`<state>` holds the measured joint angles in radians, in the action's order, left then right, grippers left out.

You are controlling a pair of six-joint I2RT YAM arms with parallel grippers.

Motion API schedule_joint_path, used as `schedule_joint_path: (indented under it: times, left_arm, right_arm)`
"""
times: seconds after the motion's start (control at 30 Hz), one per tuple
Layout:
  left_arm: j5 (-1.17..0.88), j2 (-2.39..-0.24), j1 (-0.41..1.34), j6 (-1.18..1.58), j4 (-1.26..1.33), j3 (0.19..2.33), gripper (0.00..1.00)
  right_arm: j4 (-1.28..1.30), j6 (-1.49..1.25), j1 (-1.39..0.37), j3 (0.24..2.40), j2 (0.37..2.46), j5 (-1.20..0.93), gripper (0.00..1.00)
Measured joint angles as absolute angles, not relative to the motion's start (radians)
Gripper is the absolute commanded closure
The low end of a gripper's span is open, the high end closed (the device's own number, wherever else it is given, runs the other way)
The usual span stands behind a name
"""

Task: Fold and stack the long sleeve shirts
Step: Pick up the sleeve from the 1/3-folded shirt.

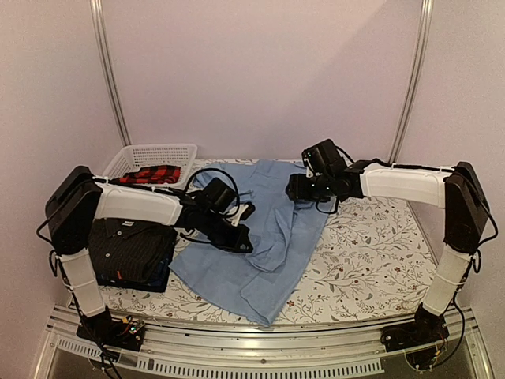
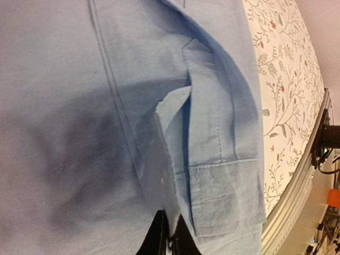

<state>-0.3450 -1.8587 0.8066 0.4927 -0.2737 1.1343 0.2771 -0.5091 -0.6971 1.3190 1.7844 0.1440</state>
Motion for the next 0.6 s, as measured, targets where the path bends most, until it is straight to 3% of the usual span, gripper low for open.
schedule_joint_path:
  times: [0.3,0.6]
  left_arm:
    - [-0.313,-1.691,0.844,0.464,-0.391,1.209,1.00]
    - [-0.361,-1.653,0.914,0.378,-0.487,1.293,1.00]
  right_arm:
    - [0.297,-0.503,-0.561,1.457,1.912,0.118,0.36]
    - [0.356,-0.471,-0.486,1.670,2.038,0.092,0.31]
